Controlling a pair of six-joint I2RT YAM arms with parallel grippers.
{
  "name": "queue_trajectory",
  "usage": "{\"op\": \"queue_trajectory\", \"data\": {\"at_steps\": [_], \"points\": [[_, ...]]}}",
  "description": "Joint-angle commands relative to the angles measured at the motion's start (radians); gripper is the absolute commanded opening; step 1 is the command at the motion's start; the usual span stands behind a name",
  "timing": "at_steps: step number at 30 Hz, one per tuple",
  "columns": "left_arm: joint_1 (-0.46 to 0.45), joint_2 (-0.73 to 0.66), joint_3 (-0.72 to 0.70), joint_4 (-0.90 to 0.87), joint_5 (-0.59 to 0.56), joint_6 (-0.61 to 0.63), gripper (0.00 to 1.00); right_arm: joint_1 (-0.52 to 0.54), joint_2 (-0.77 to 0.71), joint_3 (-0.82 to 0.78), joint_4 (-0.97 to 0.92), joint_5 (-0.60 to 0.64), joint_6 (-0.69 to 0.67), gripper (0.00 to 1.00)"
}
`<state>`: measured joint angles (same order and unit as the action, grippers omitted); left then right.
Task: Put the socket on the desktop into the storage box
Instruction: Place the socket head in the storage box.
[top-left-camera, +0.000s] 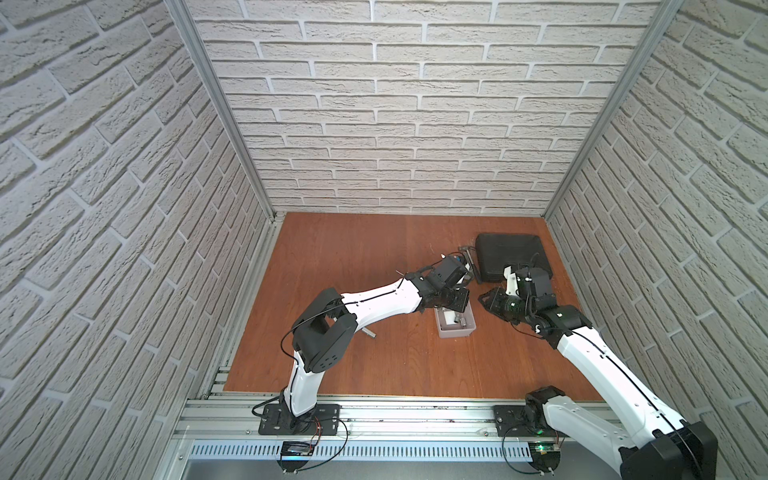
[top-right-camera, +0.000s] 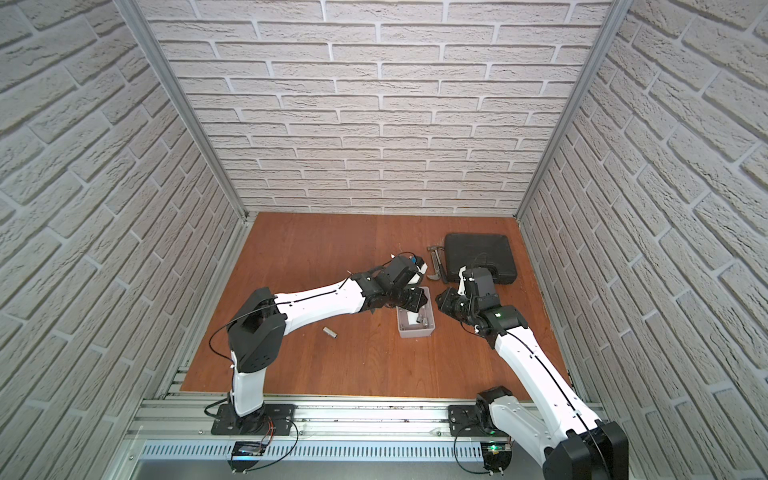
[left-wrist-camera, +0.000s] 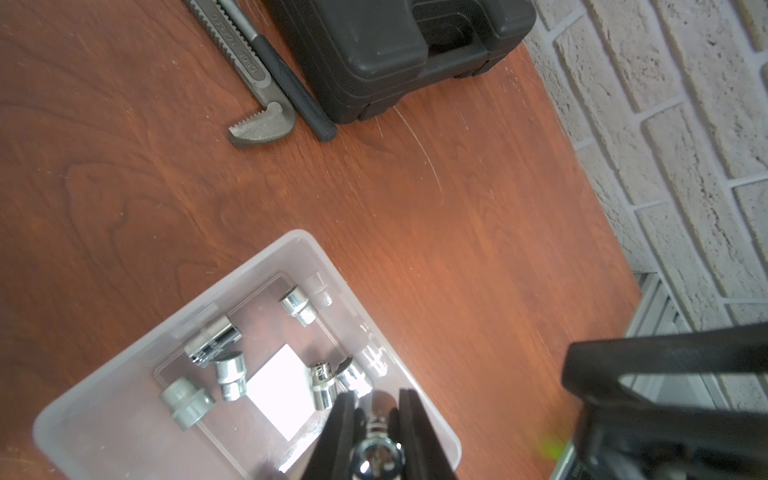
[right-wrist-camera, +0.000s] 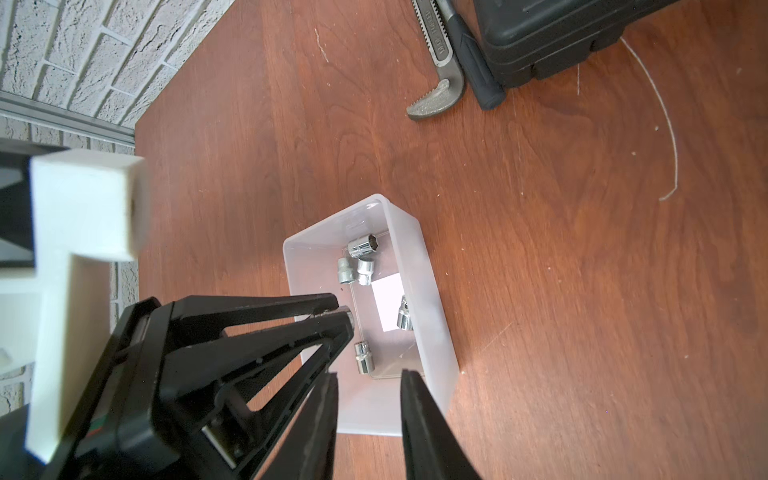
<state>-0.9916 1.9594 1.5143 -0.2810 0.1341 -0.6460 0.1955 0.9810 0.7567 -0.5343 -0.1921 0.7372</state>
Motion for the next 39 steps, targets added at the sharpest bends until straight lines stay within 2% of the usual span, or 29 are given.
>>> {"op": "queue_trajectory", "data": {"at_steps": [1,8,11,20,26,29,33,39], "points": [[-0.006,0.016,0.020,0.002,-0.023,0.017,0.00,-0.008,0.000,-0.013,0.031,-0.014,0.005,0.32],[-0.005,0.023,0.029,0.001,-0.012,0.018,0.00,-0.008,-0.001,-0.013,0.025,-0.016,0.001,0.32],[-0.005,0.023,0.030,0.005,-0.007,0.020,0.10,-0.010,-0.002,-0.012,0.026,-0.018,0.002,0.32],[-0.002,0.005,0.031,0.012,-0.010,0.022,0.26,-0.008,-0.002,0.005,0.012,-0.017,-0.008,0.32],[-0.002,-0.013,0.027,0.002,-0.022,0.026,0.41,-0.008,-0.005,0.008,0.011,-0.021,-0.007,0.32],[-0.002,-0.035,0.017,0.001,-0.032,0.041,0.44,-0.008,-0.005,0.011,0.008,-0.025,-0.009,0.32],[0.000,-0.148,-0.044,0.005,-0.118,0.124,0.44,-0.009,0.001,0.031,-0.004,-0.041,-0.024,0.32],[0.043,-0.437,-0.239,-0.060,-0.307,0.190,0.48,0.015,0.020,0.052,0.001,-0.062,-0.037,0.32]]}}
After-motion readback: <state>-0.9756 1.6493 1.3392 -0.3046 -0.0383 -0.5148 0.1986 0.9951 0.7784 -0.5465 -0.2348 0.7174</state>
